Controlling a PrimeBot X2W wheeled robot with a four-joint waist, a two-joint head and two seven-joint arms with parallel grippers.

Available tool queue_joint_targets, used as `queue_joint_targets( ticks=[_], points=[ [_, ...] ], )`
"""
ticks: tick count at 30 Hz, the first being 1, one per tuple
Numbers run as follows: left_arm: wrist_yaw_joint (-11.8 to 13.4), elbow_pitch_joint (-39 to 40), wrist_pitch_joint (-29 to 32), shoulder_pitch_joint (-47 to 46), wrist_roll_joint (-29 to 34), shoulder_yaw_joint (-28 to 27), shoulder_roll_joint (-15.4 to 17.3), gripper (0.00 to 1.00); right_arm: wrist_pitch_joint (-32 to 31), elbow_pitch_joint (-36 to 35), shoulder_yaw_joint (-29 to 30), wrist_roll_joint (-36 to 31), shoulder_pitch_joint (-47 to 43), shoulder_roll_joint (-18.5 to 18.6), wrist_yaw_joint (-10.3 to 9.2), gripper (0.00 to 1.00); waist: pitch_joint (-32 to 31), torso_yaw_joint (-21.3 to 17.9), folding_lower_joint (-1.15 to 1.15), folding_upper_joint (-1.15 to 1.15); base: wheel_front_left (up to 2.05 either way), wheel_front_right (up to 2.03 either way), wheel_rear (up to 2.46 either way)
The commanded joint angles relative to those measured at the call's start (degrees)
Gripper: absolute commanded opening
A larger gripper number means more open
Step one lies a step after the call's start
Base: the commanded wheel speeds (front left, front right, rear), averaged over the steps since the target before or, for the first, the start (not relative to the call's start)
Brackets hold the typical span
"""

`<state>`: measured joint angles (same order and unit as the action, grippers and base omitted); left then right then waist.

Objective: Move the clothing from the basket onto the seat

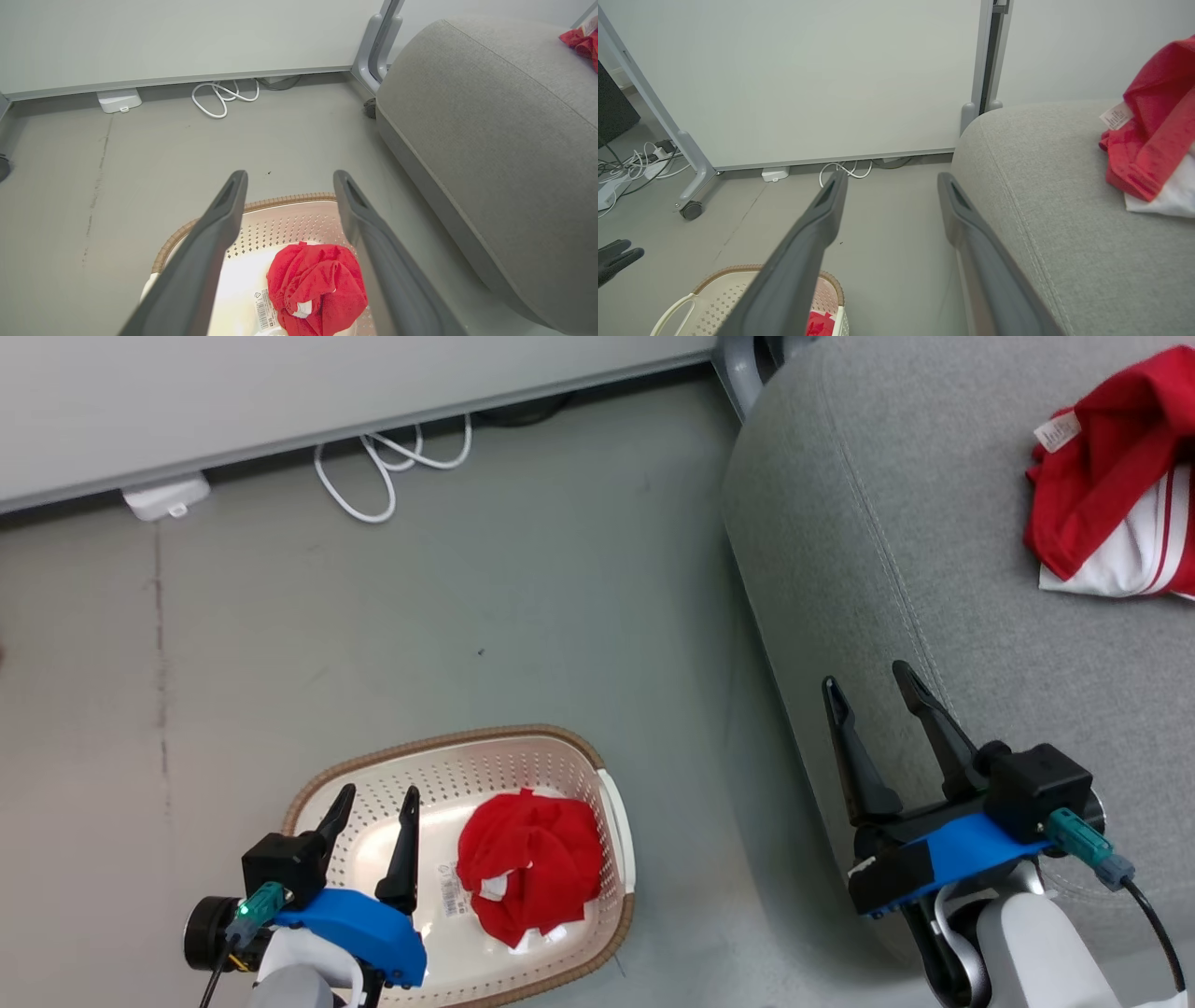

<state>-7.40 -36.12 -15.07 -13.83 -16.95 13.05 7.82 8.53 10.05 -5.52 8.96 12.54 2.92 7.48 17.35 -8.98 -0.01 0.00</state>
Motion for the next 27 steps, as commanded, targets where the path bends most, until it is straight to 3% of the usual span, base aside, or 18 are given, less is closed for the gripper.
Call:
queue_joint_targets(
  ticks=[1,16,27],
  points=[
    [-0.1,-0.6,-0.2,-1.6,-0.4,0.4,0.3,1.0,0.4,0.2,-0.4,0.2,1.0,-0.1,0.03,1.0,3.9,-3.1,0.01,0.0,0.0,0.0,0.0],
    [-0.1,-17.1,1.6,-13.0,-5.3,13.1,5.1,1.0,4.5,1.9,-6.1,3.3,6.6,-0.1,0.03,1.0,18.3,-11.4,0.01,0.0,0.0,0.0,0.0],
    [0.2,-24.7,2.8,-20.3,-4.4,16.1,8.7,1.0,6.5,2.2,-9.8,5.8,9.9,-0.1,0.03,1.0,26.4,-15.7,0.01,0.0,0.0,0.0,0.0]
  ],
)
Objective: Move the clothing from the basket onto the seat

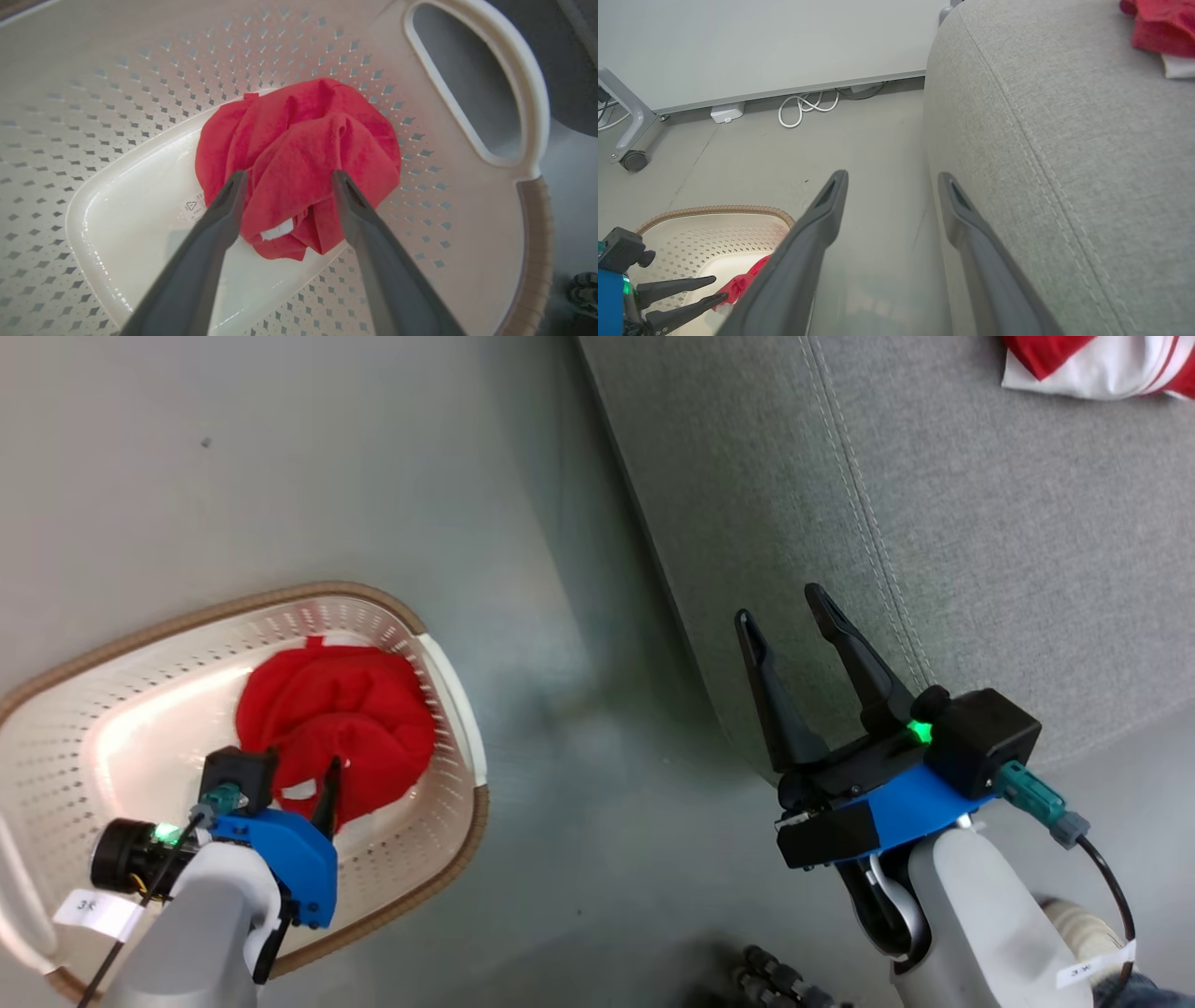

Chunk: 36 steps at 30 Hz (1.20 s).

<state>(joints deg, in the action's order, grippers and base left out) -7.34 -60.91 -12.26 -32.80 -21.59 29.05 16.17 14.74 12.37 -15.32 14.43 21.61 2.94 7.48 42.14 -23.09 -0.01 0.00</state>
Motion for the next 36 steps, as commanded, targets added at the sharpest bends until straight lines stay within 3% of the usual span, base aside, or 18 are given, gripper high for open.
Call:
queue_joint_targets(
  ticks=[1,8,21,32,33,34,35,36],
  points=[
    [0.2,-0.3,-0.1,-1.7,0.3,0.2,0.5,1.0,0.4,-0.1,-0.3,0.5,1.0,-0.1,0.03,1.0,2.1,-1.8,0.01,0.0,0.0,0.0,0.0],
    [0.2,-2.7,0.8,-5.0,0.7,1.1,2.0,1.0,0.5,-1.7,-1.9,1.5,2.2,-0.1,0.03,1.0,5.6,-3.0,0.01,0.0,0.0,0.0,0.0],
    [0.7,-7.6,5.5,-9.6,0.9,3.1,0.3,1.0,0.5,-3.6,-1.1,0.7,0.3,-0.1,0.03,1.0,8.4,-1.6,0.01,0.0,0.0,0.0,0.0],
    [1.5,-9.7,5.9,-11.2,0.6,4.1,-0.5,1.0,0.5,-4.1,-0.6,0.2,-0.1,-0.1,0.03,1.0,9.0,-1.0,0.01,0.0,0.0,0.0,0.0],
    [1.7,-9.8,5.8,-11.4,0.8,4.2,-0.5,0.66,0.5,-4.1,-0.7,0.2,0.0,-0.1,0.03,1.0,9.0,-1.0,0.01,0.0,0.0,0.0,0.0],
    [1.7,-9.9,5.6,-11.5,0.9,4.3,-0.5,0.11,0.5,-4.1,-0.7,0.3,0.0,-0.1,0.03,1.0,9.0,-1.0,0.01,0.0,0.0,0.0,0.0],
    [1.7,-10.0,5.4,-11.5,0.9,4.4,-0.5,0.0,0.5,-4.1,-0.8,0.3,0.1,-0.1,0.03,1.0,9.0,-1.0,0.01,0.0,0.0,0.0,0.0],
    [1.7,-10.1,5.3,-11.6,0.8,4.5,-0.5,0.0,0.5,-4.0,-0.8,0.3,0.2,-0.1,0.03,1.0,9.0,-1.0,0.01,0.0,0.0,0.0,0.0]
  ],
)
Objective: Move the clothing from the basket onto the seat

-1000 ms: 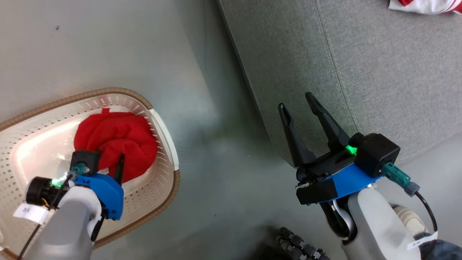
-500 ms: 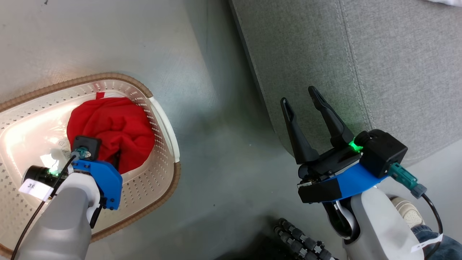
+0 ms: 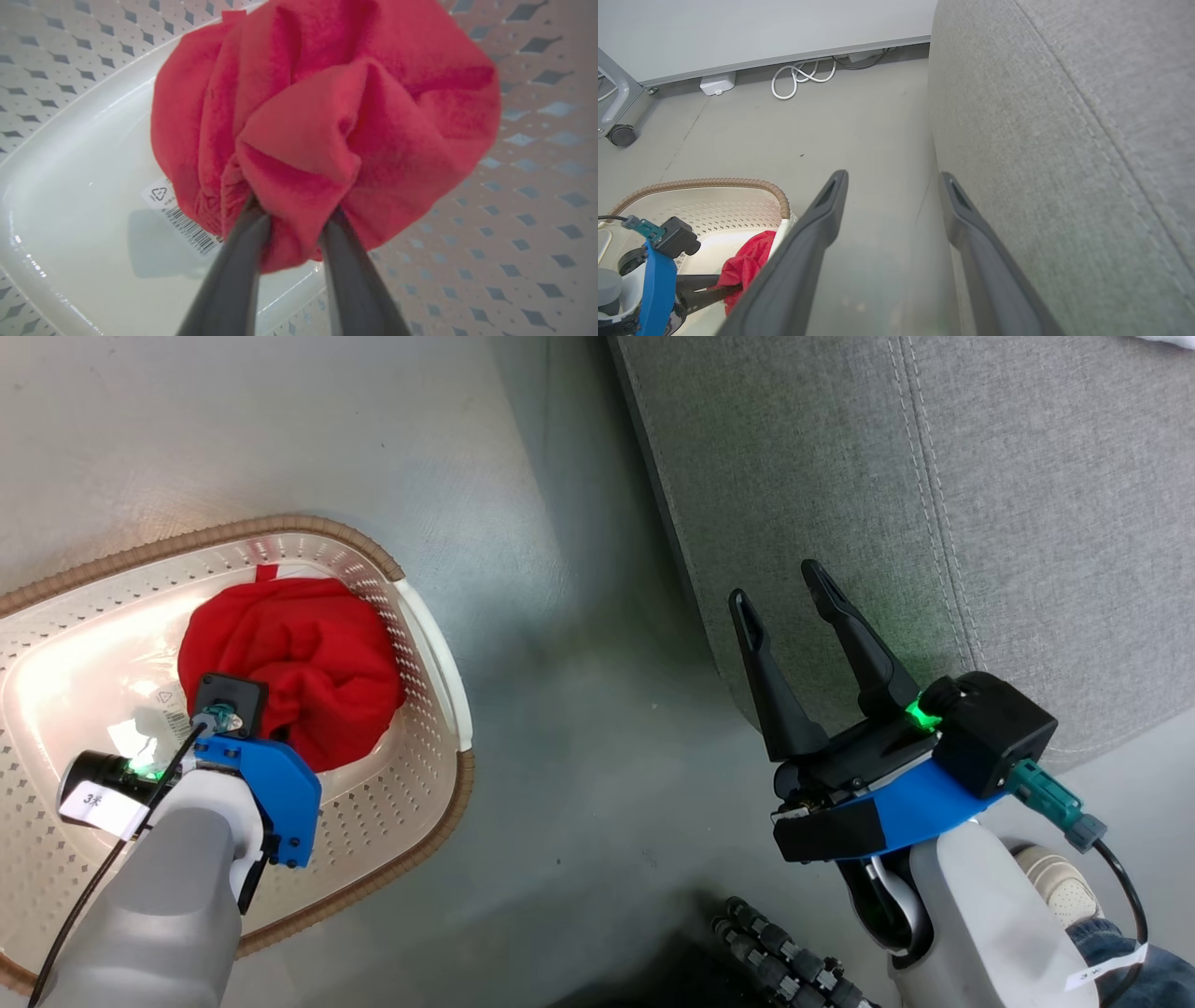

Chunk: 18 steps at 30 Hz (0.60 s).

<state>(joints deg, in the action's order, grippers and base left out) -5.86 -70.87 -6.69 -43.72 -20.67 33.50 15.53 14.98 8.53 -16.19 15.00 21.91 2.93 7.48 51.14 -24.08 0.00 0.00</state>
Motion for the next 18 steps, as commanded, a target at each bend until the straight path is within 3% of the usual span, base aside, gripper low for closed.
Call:
queue_joint_targets(
  ticks=[1,18],
  points=[
    [0.1,-0.3,-0.2,-0.8,-0.2,0.1,0.1,0.0,0.3,-0.2,0.0,-0.2,0.0,-0.1,0.03,1.0,0.0,0.0,0.0,0.0,0.0,0.0,0.0],
    [-0.8,-1.3,-2.5,-0.5,-2.5,0.1,0.2,0.0,0.3,0.9,-1.8,0.8,2.4,-0.1,0.03,1.0,-2.4,-1.1,0.0,0.0,0.0,0.0,0.0]
  ],
)
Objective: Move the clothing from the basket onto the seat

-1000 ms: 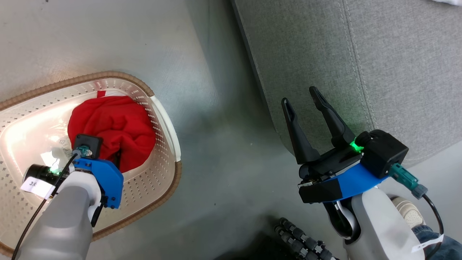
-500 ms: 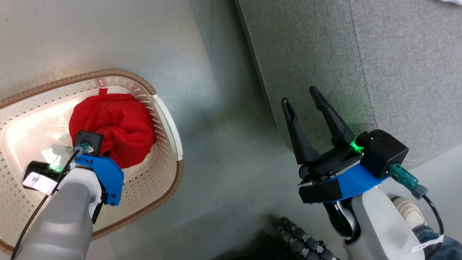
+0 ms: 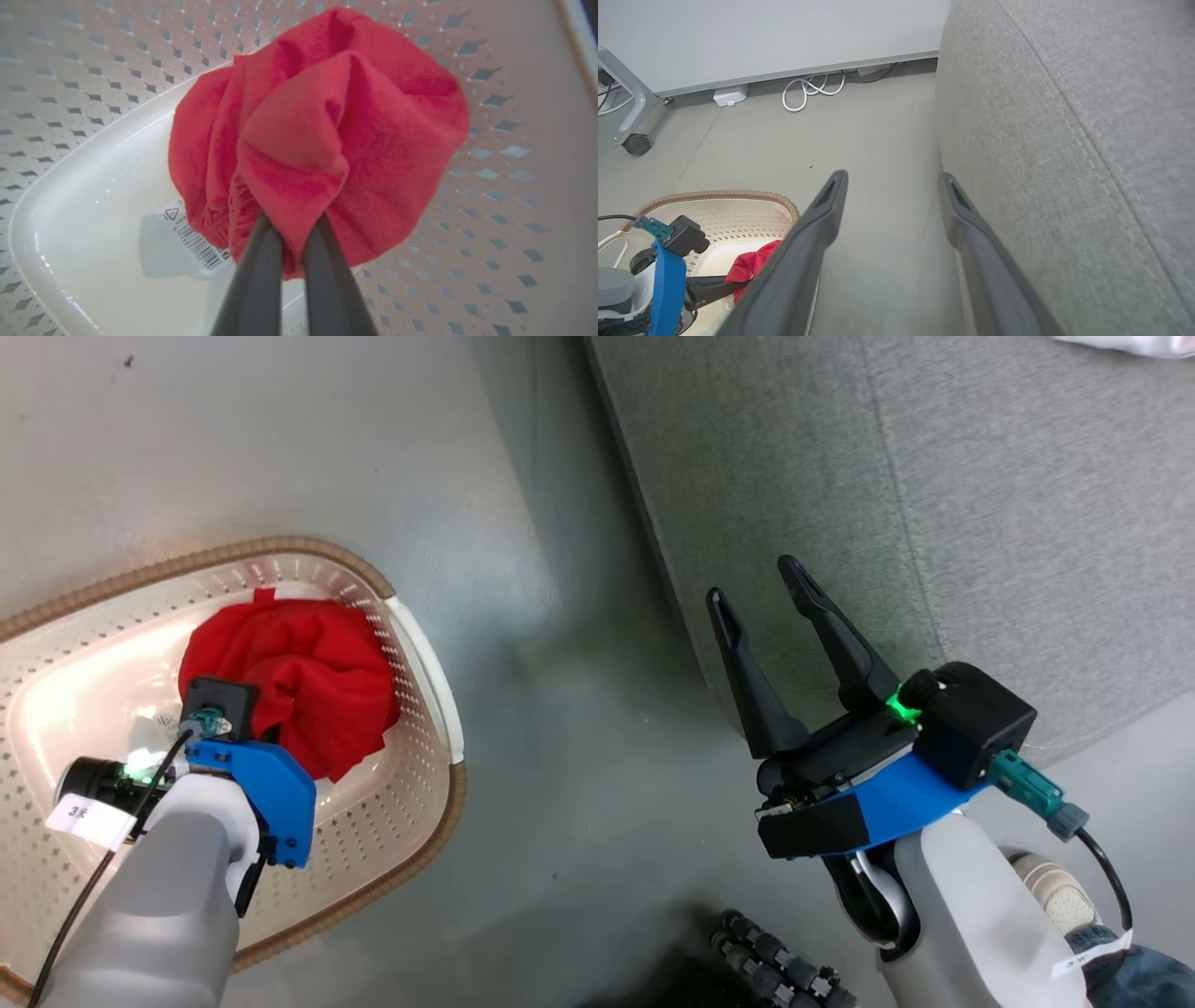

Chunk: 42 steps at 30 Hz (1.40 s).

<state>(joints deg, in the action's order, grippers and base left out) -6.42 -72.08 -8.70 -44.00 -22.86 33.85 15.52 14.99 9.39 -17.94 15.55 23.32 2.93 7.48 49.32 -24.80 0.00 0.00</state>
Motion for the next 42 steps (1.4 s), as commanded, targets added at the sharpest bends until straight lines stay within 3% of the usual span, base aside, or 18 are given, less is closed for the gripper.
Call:
queue_joint_targets(
  ticks=[1,23,33,42],
  points=[
    [-0.2,0.0,-0.7,-0.1,-0.4,-0.2,-0.1,0.0,0.3,0.3,-0.1,0.1,1.1,-0.1,0.02,1.0,-1.3,-0.2,0.0,0.0,0.0,0.0,0.0],
    [-1.0,4.3,-6.3,12.7,-3.9,4.4,-8.9,0.0,-1.4,7.8,3.3,-5.4,-4.6,0.0,0.03,1.0,-29.2,11.4,0.0,0.0,0.0,0.0,0.0],
    [-1.1,16.1,-6.5,15.6,-5.4,8.5,-8.4,0.0,-4.4,7.2,6.0,-7.0,-10.0,0.0,0.03,1.0,-37.4,17.4,0.0,0.0,0.0,0.0,0.0],
    [-1.1,25.3,-6.6,14.0,-6.4,10.2,-7.1,0.0,-6.6,6.1,5.4,-6.6,-12.5,0.0,0.03,1.0,-41.9,20.4,0.0,0.0,0.0,0.0,0.0]
  ],
)
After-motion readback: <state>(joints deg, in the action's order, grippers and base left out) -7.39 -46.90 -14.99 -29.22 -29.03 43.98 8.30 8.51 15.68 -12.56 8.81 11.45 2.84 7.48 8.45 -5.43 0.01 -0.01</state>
